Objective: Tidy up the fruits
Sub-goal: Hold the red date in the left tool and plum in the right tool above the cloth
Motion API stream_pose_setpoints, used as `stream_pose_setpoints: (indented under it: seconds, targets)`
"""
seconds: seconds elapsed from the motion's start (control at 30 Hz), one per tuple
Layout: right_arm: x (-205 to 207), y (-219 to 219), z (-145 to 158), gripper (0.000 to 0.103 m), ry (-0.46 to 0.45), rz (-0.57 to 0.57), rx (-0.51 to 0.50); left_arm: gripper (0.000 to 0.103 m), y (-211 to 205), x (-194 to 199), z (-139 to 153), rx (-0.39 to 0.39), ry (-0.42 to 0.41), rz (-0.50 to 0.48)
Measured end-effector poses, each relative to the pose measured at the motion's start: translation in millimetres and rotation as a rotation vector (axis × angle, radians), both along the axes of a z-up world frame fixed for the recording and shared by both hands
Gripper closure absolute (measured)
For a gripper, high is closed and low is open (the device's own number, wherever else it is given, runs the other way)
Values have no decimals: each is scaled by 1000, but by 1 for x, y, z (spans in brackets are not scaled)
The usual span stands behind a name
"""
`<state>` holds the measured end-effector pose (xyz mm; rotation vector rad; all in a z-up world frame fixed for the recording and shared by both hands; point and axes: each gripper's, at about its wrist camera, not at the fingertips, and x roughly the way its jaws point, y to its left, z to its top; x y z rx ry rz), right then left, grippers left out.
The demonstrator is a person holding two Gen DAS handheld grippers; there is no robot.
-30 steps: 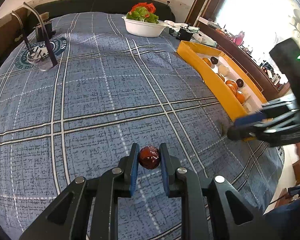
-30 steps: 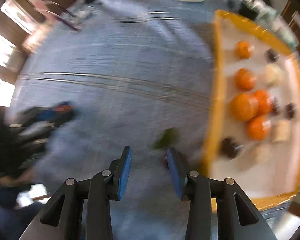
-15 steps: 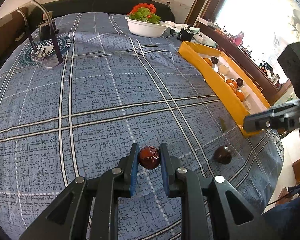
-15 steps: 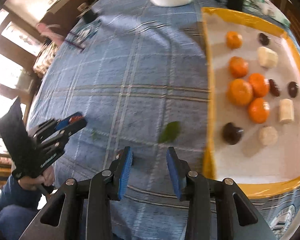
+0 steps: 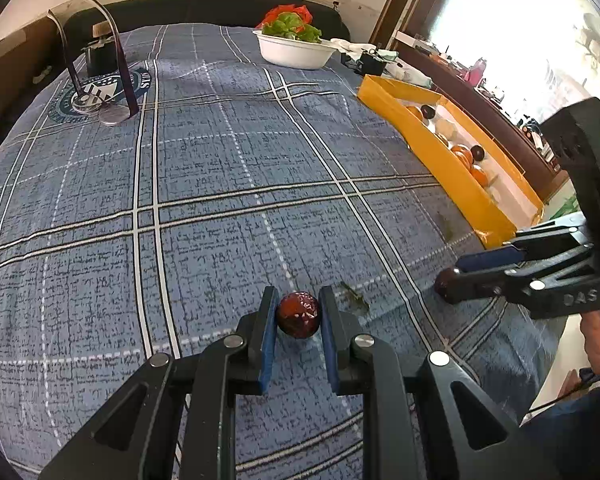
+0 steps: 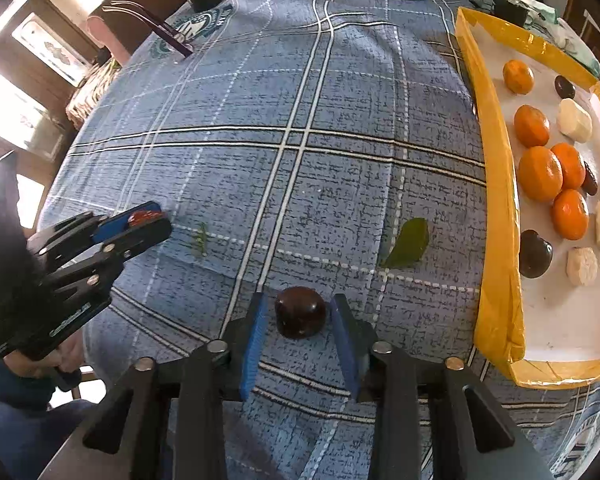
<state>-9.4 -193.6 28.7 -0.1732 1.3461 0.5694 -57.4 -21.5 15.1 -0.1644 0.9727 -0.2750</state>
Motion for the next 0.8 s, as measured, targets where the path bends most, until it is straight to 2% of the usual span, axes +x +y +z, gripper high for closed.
stream_pose_setpoints:
  seconds: [0.3,0.57,0.67,0.8]
  targets:
    - [-4,-2,2,75,-24,-35,5,84,-5,-5,2,12,-10,-22]
    - [-20,5,28,75,-79,-24,57,84,-5,-5,8,4,-30,-26]
    - [-21,5,33,75,-87,-32,79,84,-6,-5,11,19,-37,-21]
    - [-22,5,34,75,-87,-46,86,84,-9,-3,16,78,-46,-5]
